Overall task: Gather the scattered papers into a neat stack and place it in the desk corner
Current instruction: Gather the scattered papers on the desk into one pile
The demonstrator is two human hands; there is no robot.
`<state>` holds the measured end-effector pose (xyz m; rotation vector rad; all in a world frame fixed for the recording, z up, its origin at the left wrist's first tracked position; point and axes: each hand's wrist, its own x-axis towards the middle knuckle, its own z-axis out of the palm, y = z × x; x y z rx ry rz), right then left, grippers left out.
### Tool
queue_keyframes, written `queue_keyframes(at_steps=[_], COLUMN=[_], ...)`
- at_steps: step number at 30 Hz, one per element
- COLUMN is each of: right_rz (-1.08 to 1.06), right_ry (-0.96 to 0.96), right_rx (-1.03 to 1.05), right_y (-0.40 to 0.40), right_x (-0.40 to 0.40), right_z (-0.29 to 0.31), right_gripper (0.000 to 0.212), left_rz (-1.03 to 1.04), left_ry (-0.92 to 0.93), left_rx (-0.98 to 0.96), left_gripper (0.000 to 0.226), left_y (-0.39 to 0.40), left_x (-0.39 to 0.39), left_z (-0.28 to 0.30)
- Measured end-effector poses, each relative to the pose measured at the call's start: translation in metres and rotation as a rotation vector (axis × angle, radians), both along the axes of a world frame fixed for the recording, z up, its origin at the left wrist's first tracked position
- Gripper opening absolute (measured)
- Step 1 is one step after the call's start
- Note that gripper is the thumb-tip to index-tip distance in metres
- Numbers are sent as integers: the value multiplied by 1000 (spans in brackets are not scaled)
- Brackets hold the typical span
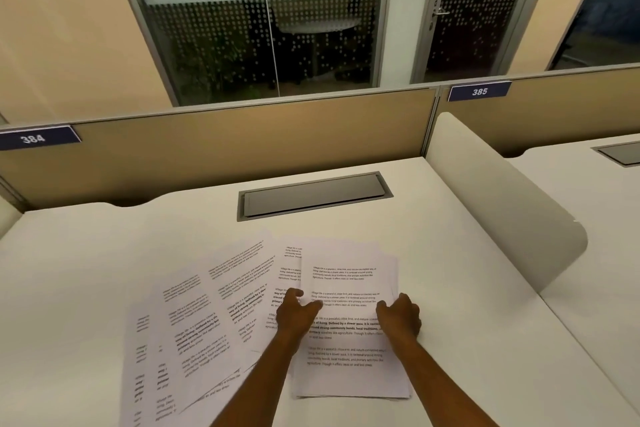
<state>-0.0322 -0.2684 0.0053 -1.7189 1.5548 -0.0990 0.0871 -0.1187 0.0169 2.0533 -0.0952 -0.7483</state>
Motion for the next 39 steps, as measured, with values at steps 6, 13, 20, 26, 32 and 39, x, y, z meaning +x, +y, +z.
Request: queue_keyframes(at_steps=[6, 13, 20, 26, 32, 39], right_rz=[15, 17, 101, 141, 198, 231], right_ry=[-48, -83, -117, -138, -105, -91], right_rx=[36, 30, 23, 13, -24, 3], right_y=[1, 8, 27, 39, 46, 49], right_x=[9, 19, 43, 54, 58, 65], right_z=[4, 2, 2, 0, -6, -3], right_gripper=[38, 41, 44, 54, 55, 54], left_rz=[41, 168, 144, 119, 51, 16], left_ry=[125, 194, 69, -97, -223, -174], left_rx=[-65, -187, -155, 35, 142, 117], left_gripper=[66, 68, 75, 35, 31, 52], left_y=[6, 17, 25, 39, 48, 49], left_x=[17, 24, 31, 43, 45, 48], left_z=[-2, -3, 4, 0, -9, -7])
